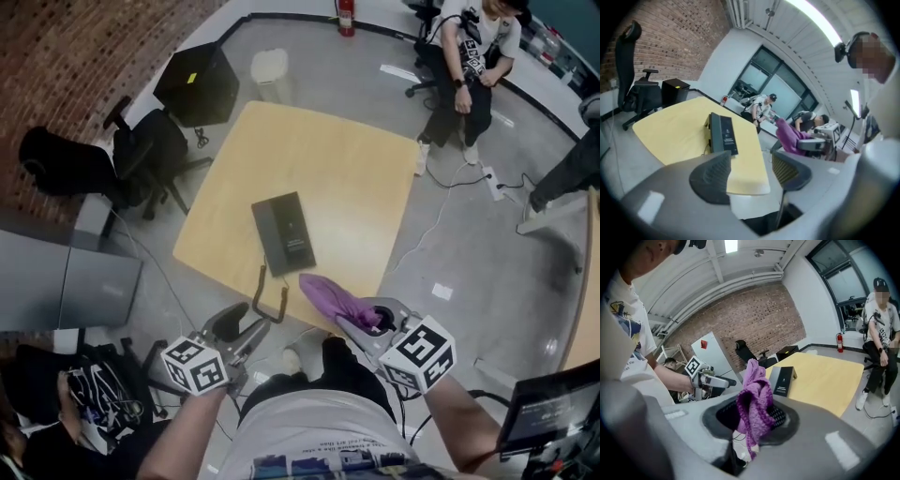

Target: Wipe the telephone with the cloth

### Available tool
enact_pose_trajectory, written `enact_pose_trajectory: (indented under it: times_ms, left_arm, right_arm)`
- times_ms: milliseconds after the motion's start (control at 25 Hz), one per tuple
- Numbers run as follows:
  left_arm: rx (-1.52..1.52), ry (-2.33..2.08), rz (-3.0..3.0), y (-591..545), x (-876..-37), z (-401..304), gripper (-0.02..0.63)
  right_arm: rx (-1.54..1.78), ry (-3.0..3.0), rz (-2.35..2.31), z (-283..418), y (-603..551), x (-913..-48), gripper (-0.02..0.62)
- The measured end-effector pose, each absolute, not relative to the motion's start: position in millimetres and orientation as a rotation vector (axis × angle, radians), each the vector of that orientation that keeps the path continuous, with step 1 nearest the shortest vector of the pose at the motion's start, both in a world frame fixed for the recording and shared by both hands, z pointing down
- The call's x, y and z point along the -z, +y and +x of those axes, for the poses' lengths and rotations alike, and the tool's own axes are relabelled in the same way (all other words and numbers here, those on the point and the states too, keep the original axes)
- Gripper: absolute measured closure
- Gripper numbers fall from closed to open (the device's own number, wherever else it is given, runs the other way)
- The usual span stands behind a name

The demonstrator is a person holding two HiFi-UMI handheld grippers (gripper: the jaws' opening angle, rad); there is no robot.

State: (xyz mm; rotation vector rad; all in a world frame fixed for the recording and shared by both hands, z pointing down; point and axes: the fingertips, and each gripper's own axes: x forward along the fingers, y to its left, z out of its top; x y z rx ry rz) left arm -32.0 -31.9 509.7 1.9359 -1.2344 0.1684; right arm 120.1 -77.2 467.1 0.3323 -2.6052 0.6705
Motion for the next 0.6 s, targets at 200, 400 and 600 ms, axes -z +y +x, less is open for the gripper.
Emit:
enact_pose_trajectory:
  times_ms: [200,400,600]
  left_arm:
    - [-0.124,-1.092,2.109,4.6,-474.5,10.9,0.405]
    - [-0.087,-1.023,2.218,61.9,-452.4,35.3,0.560]
    - [-0.135,-0.939,2.326,126.9,-452.5,58.9,0.598]
  right_arm:
    - [-0.566,-2.597,0.370,122.0,-49.2,-460.3,0.510]
    - [-0.487,-2.602,0.394,117.0,8.7,-454.0,0.511]
    - [-0.414,-2.596,0.427,118.7,75.7,-443.7,0.511]
